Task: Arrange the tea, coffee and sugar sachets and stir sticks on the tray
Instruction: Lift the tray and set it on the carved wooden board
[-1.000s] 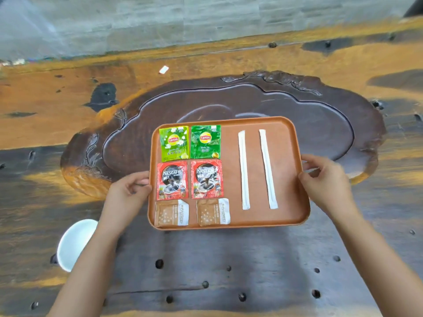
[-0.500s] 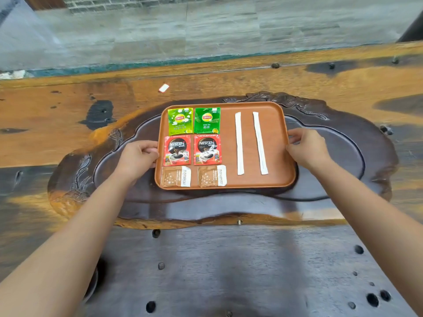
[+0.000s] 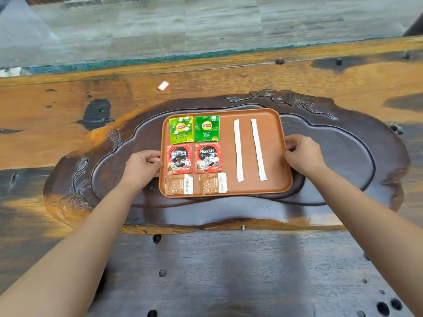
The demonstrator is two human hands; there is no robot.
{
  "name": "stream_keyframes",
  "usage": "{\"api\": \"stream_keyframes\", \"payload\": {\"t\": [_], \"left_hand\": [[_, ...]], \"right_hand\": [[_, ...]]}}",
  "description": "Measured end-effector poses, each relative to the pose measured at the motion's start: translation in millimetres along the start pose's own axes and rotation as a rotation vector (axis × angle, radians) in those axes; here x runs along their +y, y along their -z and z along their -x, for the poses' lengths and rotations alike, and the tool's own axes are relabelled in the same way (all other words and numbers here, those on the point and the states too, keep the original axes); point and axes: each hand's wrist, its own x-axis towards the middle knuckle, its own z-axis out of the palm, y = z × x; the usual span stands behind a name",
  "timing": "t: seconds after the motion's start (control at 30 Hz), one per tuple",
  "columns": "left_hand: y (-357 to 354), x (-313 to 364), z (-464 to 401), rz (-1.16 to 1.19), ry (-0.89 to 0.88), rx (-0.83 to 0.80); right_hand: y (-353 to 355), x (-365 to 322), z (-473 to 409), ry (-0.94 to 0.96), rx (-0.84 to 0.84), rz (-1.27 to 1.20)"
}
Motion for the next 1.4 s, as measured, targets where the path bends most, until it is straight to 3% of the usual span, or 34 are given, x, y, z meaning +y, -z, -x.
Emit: {"api": "stream_keyframes", "payload": {"t": [0.9,1.13,1.3,1.4], "left_hand": [[-4,-10,11,0.057,0.033,0.022],[10,-20,56,0.135,0.086,0.037],[7,-42,132,0.014,0.036,0.103],[1,-51,180,-0.057,-0.064,0.190]], "right_hand": [[-2,5,13,0.004,-0.014,0.015],[-1,0,61,-0.059,0.008,0.089],[-32,-17,152,0.159,0.155,0.099],[-71,-21,199,0.318,0.080,0.107]]}}
